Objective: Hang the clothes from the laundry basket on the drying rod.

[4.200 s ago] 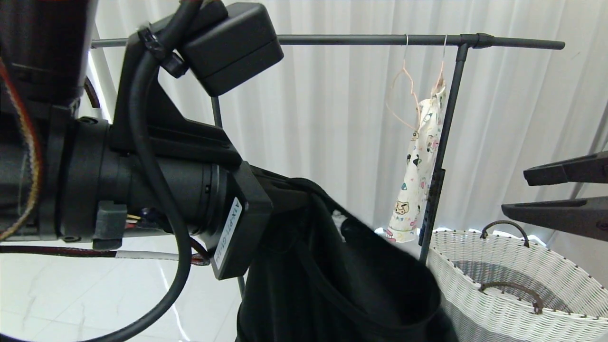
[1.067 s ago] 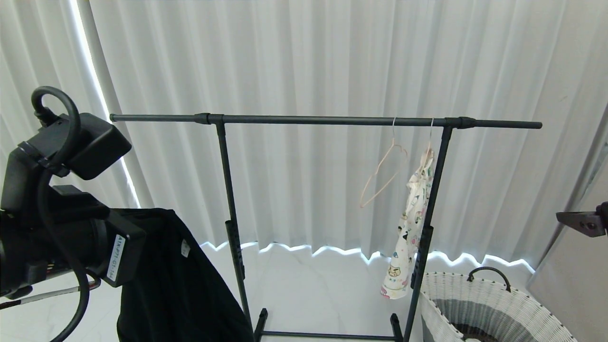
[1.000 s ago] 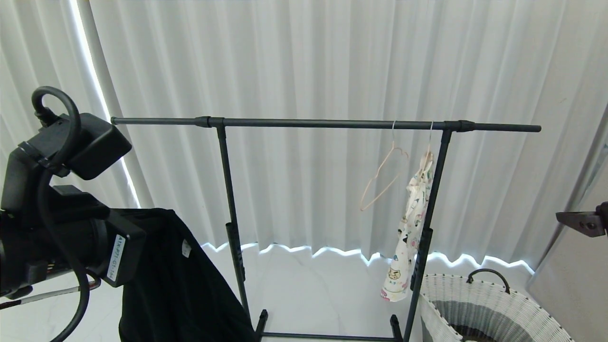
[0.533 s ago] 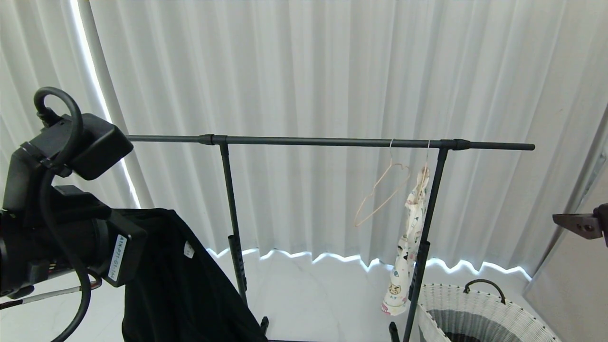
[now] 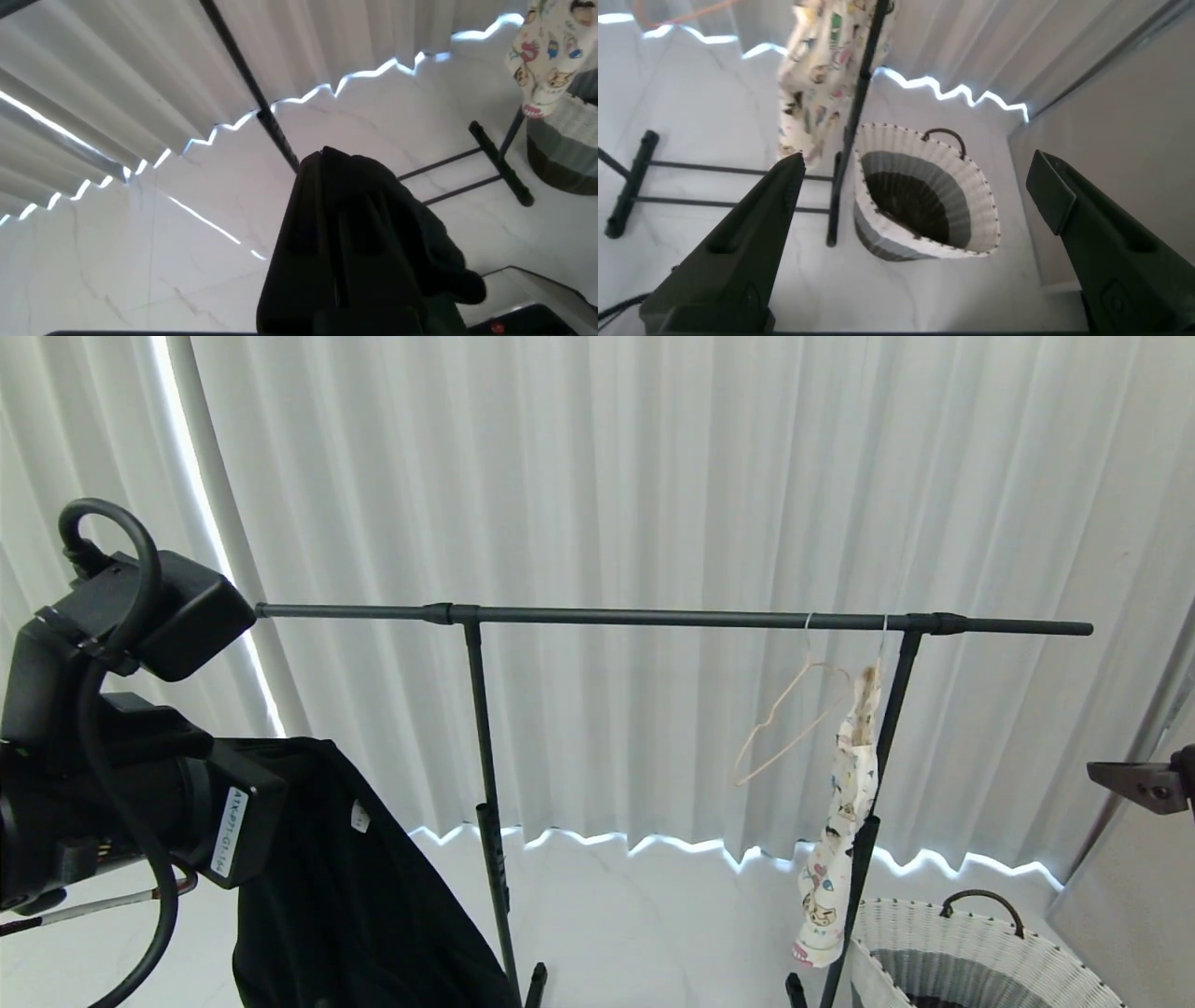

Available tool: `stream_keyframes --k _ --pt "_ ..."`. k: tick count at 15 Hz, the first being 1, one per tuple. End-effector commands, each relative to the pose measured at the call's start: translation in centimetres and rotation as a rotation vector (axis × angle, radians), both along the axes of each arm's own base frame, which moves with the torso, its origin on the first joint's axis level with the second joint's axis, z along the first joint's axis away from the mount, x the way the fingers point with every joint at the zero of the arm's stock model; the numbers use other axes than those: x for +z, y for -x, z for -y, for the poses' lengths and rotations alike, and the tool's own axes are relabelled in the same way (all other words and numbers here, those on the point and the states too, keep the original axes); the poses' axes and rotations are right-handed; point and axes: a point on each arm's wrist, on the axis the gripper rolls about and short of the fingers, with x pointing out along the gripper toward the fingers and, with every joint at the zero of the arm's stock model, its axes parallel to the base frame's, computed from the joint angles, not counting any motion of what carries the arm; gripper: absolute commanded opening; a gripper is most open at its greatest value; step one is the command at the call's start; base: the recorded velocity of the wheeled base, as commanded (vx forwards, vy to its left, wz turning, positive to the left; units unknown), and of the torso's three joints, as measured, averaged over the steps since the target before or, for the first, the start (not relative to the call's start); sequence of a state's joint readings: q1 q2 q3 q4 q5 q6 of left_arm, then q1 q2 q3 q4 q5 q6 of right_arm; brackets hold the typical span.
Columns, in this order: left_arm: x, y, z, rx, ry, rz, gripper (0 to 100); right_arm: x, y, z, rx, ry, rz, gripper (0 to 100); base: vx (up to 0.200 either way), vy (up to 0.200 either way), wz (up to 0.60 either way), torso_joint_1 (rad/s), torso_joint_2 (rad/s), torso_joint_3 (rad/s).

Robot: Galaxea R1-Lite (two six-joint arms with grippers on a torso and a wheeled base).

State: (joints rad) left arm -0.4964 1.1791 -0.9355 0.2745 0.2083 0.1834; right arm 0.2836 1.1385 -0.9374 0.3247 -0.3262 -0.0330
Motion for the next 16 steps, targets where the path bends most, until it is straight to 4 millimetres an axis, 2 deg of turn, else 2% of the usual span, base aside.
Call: stream_keyframes --k 1,4,9,16 --pt "-0.1 -0.1 0.0 0.001 -0.002 -0.003 0 0.0 -0.1 0.0 -0.001 -0.002 0.004 100 0.0 0.2 0.0 0.002 0.0 0.012" --pt "-0.1 0.0 0.0 0.002 0.0 -0.004 0 0.0 -0.2 -0.1 0.001 -0.003 0.005 100 0.0 0.2 0.0 0.004 0.0 0.004" --pt "-0.1 0.1 0.0 -0.003 0.0 -0.002 0 -0.6 -1.5 -0.4 -0.003 0.007 -0.015 100 0.0 0.0 0.0 0.0 0.0 0.0" --pt "-0.1 0.5 1.0 -0.068 -0.005 -0.005 0 -1.1 -6.1 -1.8 -0.01 -0.017 0.073 100 0.2 0.0 0.0 0.001 0.0 0.002"
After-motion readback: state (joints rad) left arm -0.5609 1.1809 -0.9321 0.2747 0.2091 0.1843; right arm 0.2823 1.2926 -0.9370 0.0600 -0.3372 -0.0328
